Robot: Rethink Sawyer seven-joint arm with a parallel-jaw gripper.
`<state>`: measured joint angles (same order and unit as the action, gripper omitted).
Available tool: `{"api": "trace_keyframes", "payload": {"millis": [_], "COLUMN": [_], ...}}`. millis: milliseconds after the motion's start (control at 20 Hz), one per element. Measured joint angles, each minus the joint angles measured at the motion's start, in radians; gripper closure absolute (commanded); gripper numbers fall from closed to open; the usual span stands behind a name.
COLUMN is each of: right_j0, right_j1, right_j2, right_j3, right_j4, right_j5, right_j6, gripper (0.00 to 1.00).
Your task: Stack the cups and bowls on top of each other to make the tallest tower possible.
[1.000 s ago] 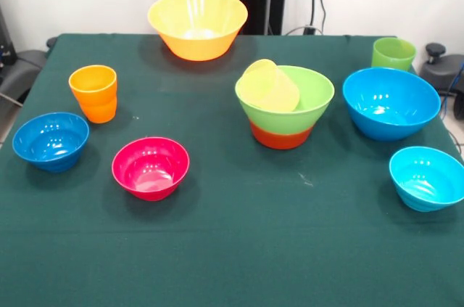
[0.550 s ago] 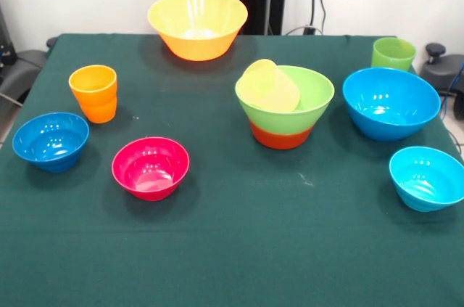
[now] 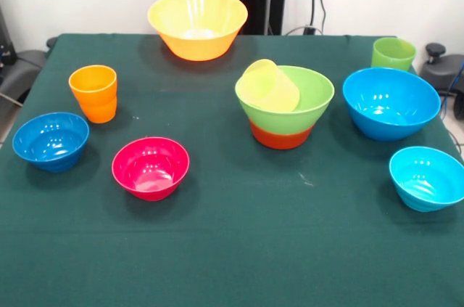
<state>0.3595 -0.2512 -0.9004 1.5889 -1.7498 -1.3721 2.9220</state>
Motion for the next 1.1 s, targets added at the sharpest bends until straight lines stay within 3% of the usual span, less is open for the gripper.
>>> {"api": "trace_keyframes", "payload": {"millis": [1100], "right_j0": [-0.076], "right_j1": [0.000], "right_j2": [0.099], "right_j3": [-0.040], "right_j4": [-0.066], "right_j5": [0.000], "right_j6": [-0.006], "gripper": [0.00]}}
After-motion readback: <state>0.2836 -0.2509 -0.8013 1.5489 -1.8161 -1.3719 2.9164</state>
